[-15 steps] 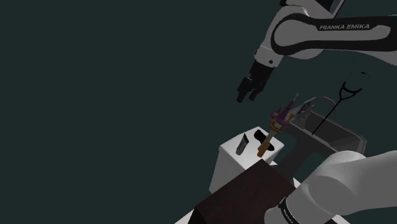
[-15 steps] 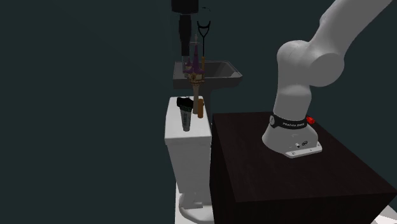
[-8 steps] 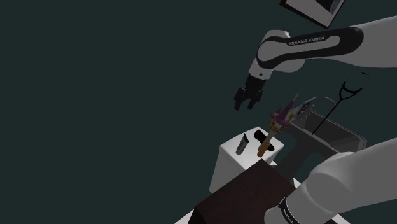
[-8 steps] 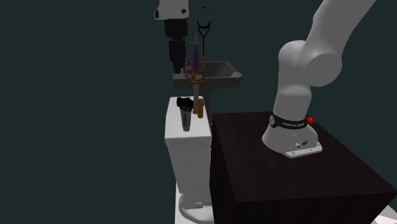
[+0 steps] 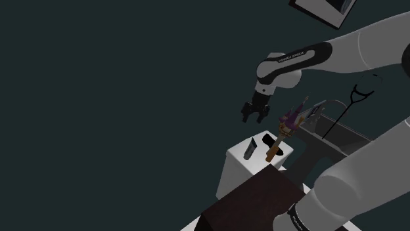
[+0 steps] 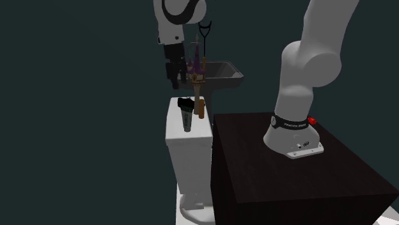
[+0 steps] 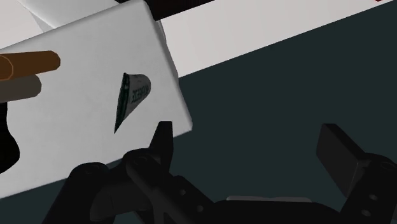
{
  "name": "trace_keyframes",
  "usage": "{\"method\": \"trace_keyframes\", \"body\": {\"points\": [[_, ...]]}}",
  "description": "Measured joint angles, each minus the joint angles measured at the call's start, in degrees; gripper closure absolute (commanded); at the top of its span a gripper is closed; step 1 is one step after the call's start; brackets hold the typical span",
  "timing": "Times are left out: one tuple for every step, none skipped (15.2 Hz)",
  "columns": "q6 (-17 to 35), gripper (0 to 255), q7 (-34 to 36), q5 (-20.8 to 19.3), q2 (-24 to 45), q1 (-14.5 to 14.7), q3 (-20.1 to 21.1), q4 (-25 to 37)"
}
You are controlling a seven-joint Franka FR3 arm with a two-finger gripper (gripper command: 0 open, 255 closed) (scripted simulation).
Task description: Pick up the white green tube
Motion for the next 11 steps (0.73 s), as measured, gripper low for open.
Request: {"method": "trace_keyframes", "body": {"points": [[0.56, 0, 0.30, 0.24, 1.83, -0.36, -0.40, 0.58], [1.66, 0, 0.45, 0.61, 4.09, -0.71, -0.82, 1.03], [2.45, 0, 0.58, 0.90, 5.95, -1.12, -1.27, 1.37], [2.78, 0, 0.43, 1.03, 7.42, -1.75, -1.92, 1.77], [3.27, 0, 0.28, 1.39, 9.51, -2.30, -2.48, 2.67], [3.75, 0, 0.54, 1.73, 11.00, -2.67, -2.84, 2.93], [4.76, 0, 0.31, 2.14, 12.99, -3.24, -3.36, 3.16], [5.03, 0, 0.51, 2.49, 14.55, -3.66, -3.72, 3.70], [5.43, 0, 0.33, 2.96, 16.63, -4.26, -4.18, 4.66], [6.21, 0, 0.21, 3.36, 18.19, -4.84, -4.62, 4.66], [6.93, 0, -0.04, 3.78, 19.89, -5.50, -5.09, 4.88]]}}
